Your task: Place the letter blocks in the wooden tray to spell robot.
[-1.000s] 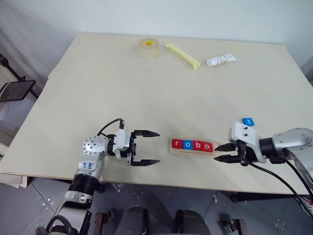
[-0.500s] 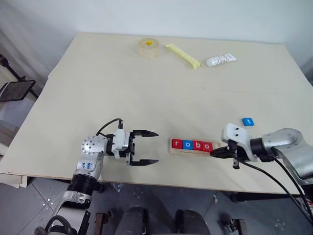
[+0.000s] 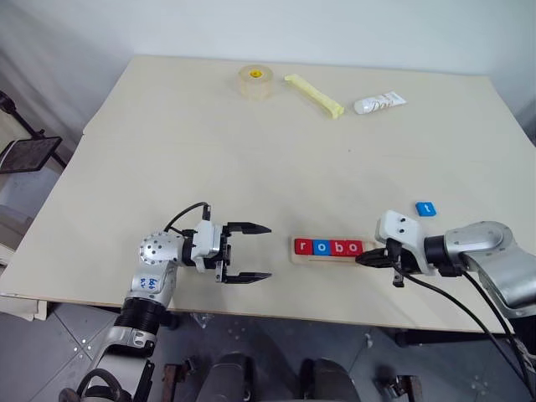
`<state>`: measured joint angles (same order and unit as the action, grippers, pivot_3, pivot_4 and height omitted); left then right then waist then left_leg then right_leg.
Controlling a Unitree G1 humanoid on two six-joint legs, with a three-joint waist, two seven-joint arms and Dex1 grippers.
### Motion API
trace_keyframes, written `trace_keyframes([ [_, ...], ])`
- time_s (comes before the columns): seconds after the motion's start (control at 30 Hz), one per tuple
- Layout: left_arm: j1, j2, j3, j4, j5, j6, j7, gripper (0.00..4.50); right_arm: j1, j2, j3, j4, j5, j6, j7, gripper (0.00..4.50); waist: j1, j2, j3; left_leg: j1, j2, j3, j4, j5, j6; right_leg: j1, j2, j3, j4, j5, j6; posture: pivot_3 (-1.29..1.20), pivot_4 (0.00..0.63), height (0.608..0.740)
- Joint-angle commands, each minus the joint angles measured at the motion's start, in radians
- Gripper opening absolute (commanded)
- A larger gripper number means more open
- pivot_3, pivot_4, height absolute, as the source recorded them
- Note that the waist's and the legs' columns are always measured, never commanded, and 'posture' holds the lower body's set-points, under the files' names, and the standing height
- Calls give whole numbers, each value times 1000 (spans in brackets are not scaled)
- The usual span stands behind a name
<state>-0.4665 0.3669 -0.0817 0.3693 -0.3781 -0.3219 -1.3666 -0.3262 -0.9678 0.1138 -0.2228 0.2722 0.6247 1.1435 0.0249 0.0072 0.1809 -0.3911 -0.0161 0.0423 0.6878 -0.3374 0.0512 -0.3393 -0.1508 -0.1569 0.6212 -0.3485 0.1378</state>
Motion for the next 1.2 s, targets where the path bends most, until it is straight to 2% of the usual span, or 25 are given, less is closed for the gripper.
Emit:
trace_keyframes([
  [0.03, -4, 1, 3, -18, -2, -14, -2, 4500, 43, -24, -116, -79, 68, 5, 6, 21, 0, 0, 0, 0, 0, 0, 0, 0, 0, 0, 0, 0, 0, 0, 0, 0, 150, 740],
  [0.17, -4, 1, 1, -10, -5, -15, -13, 4500, 150, -33, -282, -88, 113, 11, -22, 896, 6, 0, 0, 0, -1, -1, 0, 0, 0, 1, 0, 0, 0, 0, 0, 0, 150, 740],
  [0.5, -44, -7, 1, 40, -4, -24, -37, 4500, 207, -9, -494, 132, 108, -99, -111, 4383, 1, 0, 0, 0, 0, 0, 0, 0, 0, 1, 0, 0, 0, 0, 0, 0, 150, 740],
  [0.53, -49, -8, 2, 48, -4, -26, -40, 4500, 211, -10, -503, 144, 110, -107, -112, 4480, 2, 0, 0, 0, 0, 0, 0, 0, 0, 1, 0, 0, 0, 0, 0, 0, 150, 740],
  [0.7, -66, -7, 2, 73, -4, -31, -55, 4500, 295, 15, -707, 236, 151, -136, -153, 4480, 7, 0, 0, 0, -1, 0, -1, 0, 0, 1, 0, 0, 0, 0, 0, 0, 150, 740],
  [0.9, -81, -4, 7, 95, -4, -31, -70, 4500, 429, 23, -849, 198, 205, -112, -117, 4480, 2, 0, 0, 1, -1, 1, -1, 0, 0, 1, 0, 0, -1, 0, 0, 0, 150, 740],
  [1.07, -97, -9, 7, 119, 0, -37, -78, 4500, 480, 44, -878, 157, 256, -79, -119, 4480, -1, 0, 0, 1, 0, 2, -2, 0, 1, 1, 0, 1, -1, 0, 0, 0, 150, 740],
  [1.2, -100, -11, 7, 121, 1, -39, -82, 4500, 430, 58, -819, 164, 270, -58, -163, 4480, 0, 0, 0, 2, 0, 2, -2, 1, 0, 1, 0, 1, -1, 0, 0, 0, 150, 740],
])
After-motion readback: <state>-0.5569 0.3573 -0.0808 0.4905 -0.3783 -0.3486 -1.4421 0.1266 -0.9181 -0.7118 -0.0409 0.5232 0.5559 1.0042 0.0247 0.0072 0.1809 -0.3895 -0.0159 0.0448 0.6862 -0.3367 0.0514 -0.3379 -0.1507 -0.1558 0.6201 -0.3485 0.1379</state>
